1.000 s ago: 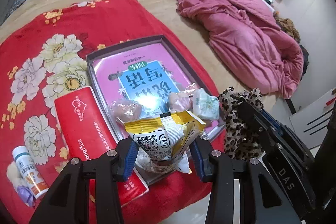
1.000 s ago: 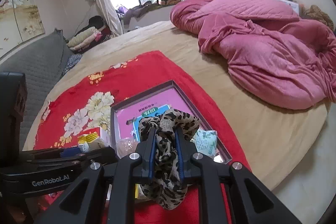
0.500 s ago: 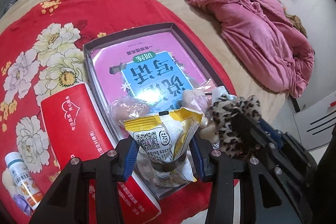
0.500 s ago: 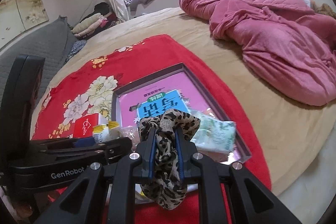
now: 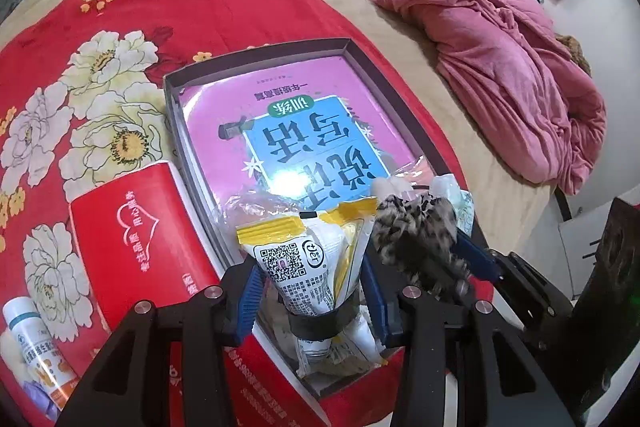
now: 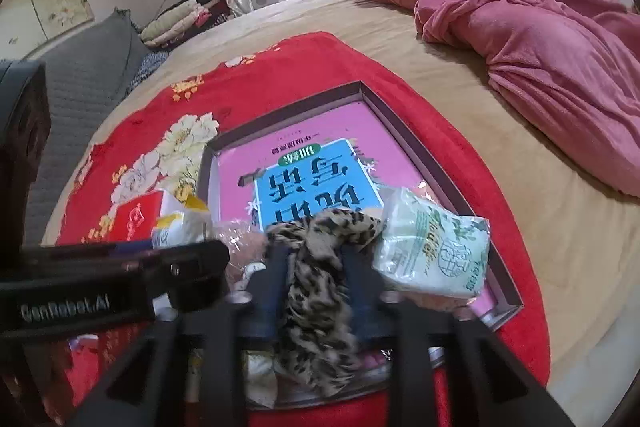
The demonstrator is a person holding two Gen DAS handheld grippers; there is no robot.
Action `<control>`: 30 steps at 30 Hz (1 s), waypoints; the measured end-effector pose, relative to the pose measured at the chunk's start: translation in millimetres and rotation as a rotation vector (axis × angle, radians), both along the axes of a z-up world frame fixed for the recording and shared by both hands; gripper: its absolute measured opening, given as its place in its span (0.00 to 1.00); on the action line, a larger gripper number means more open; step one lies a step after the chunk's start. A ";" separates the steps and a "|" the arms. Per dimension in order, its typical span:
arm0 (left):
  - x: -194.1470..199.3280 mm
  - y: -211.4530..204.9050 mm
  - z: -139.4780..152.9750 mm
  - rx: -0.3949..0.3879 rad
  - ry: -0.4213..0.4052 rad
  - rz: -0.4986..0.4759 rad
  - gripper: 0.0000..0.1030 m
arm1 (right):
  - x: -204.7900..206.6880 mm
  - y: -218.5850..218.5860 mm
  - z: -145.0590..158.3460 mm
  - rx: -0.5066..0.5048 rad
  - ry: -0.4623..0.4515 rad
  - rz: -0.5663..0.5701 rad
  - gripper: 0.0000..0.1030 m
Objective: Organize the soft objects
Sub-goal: 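Lower the snack bag into the tray with the left gripper while right drops the scrunchie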
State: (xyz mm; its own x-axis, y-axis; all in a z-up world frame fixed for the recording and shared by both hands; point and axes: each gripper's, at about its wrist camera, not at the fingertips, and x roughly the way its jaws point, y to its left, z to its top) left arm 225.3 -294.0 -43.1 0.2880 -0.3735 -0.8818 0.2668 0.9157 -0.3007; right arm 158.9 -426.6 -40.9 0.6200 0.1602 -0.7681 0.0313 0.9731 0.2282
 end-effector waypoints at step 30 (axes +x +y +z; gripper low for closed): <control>6.9 -11.3 -2.8 0.039 -0.021 -0.041 0.62 | -45.2 -34.6 42.7 -0.157 -0.027 -0.191 0.68</control>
State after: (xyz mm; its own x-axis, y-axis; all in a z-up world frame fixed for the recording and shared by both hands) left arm 232.2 -305.3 -45.9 0.2919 -0.3510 -0.8897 0.3102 0.9147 -0.2590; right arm 113.7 -461.2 1.9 0.6480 -0.0821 -0.7572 0.2140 0.9737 0.0776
